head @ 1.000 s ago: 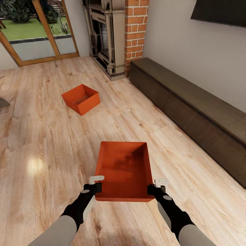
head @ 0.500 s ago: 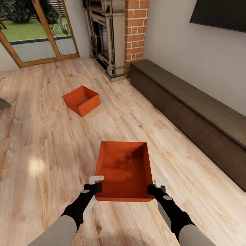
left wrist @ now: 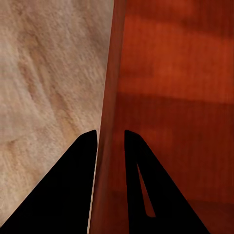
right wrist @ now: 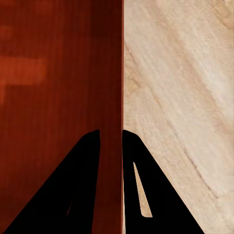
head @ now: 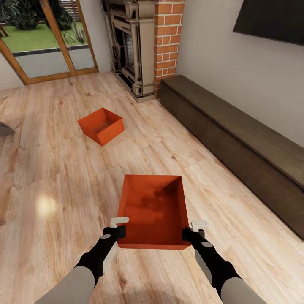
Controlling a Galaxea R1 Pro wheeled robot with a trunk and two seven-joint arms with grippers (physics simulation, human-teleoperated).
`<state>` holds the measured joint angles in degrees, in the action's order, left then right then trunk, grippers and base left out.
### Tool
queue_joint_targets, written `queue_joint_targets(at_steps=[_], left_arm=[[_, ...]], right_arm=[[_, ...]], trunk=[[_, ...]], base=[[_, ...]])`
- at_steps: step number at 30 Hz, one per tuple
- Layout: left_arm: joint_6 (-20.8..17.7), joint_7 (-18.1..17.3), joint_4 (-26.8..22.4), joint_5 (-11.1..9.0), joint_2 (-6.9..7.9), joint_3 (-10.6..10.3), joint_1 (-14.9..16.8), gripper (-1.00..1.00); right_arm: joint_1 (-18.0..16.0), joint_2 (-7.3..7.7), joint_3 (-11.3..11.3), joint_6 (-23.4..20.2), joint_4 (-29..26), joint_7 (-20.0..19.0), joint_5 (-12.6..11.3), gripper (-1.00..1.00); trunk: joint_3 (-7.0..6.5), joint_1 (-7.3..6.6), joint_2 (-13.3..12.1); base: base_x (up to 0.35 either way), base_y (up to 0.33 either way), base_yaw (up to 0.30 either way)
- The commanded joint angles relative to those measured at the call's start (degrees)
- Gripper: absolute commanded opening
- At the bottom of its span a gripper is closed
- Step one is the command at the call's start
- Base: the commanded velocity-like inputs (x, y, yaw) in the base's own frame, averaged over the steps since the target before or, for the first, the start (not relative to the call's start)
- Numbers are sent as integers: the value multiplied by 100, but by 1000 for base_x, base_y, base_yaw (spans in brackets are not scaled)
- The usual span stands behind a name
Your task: Move the two storage containers from the living room to the garage. In the garage, place one container on the floor and stack the other container on top of it (either order is fine).
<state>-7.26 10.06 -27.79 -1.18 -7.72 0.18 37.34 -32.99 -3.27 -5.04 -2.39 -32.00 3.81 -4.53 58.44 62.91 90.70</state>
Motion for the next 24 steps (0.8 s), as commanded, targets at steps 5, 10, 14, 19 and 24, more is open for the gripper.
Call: queue_joint_targets(at_steps=[5,10,14,19,24], left_arm=[[-40,93,-24,92,16,68,2,-100],[-39,93,-24,92,15,68,2,-100],[-39,93,-24,92,12,67,2,-100],[-39,93,-24,92,11,70,2,-100],[-39,93,-24,92,8,68,2,-100]], right_arm=[[-1,11,-6,-25,-11,59,-31,-100],[0,11,-6,-25,-16,59,-31,-100],[-2,11,-10,-25,-16,62,-23,-100],[-1,11,-19,-36,-32,125,20,-100],[-3,11,-61,-41,-34,144,33,-100]], trunk=[[-87,-111,-200],[-177,-221,-401],[-249,-308,-561],[-338,-418,-762],[-428,-528,-962]], base=[[0,0,0],[0,0,0],[0,0,0],[0,0,0],[0,0,0]])
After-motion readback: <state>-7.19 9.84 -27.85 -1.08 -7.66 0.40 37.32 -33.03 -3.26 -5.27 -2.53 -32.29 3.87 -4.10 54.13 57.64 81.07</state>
